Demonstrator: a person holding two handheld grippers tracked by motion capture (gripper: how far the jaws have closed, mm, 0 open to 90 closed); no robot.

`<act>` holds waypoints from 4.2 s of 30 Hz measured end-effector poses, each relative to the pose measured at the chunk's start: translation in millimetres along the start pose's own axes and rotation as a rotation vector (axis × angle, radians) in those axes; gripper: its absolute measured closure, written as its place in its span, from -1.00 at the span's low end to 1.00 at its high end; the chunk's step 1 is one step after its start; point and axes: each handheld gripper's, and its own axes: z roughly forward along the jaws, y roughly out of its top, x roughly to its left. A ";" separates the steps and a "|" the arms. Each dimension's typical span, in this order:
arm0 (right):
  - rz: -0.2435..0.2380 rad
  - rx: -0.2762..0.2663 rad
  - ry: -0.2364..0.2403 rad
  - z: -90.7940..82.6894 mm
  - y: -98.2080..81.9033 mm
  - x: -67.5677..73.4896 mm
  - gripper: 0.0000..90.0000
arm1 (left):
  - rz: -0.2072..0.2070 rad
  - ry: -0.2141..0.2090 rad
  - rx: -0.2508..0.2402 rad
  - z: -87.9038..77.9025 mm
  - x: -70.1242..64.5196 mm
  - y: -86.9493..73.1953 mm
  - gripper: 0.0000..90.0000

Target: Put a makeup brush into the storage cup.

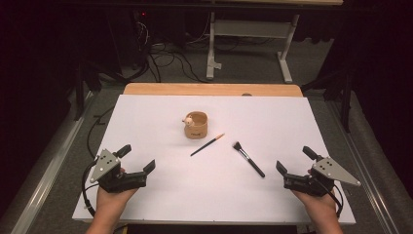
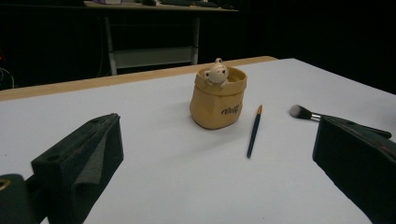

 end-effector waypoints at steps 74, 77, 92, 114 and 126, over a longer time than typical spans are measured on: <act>-0.025 0.024 0.021 5.5 -3.9 5.4 -0.99 | -0.006 0.019 0.151 12.2 4.0 -9.6 -0.93; -0.026 0.021 0.022 5.3 -3.9 5.4 -0.99 | -0.021 0.024 0.177 13.8 5.5 -10.8 -0.93; -0.023 0.027 0.019 5.7 -4.3 5.8 -0.98 | -0.037 0.032 0.274 20.9 8.4 -16.9 -0.93; -0.039 0.023 0.016 7.2 -4.9 5.9 -0.98 | -0.084 0.046 0.421 33.2 11.9 -27.2 -0.96; -0.044 0.028 0.006 5.2 -4.3 5.2 -0.98 | -0.092 0.048 0.472 32.1 14.6 -20.9 -0.99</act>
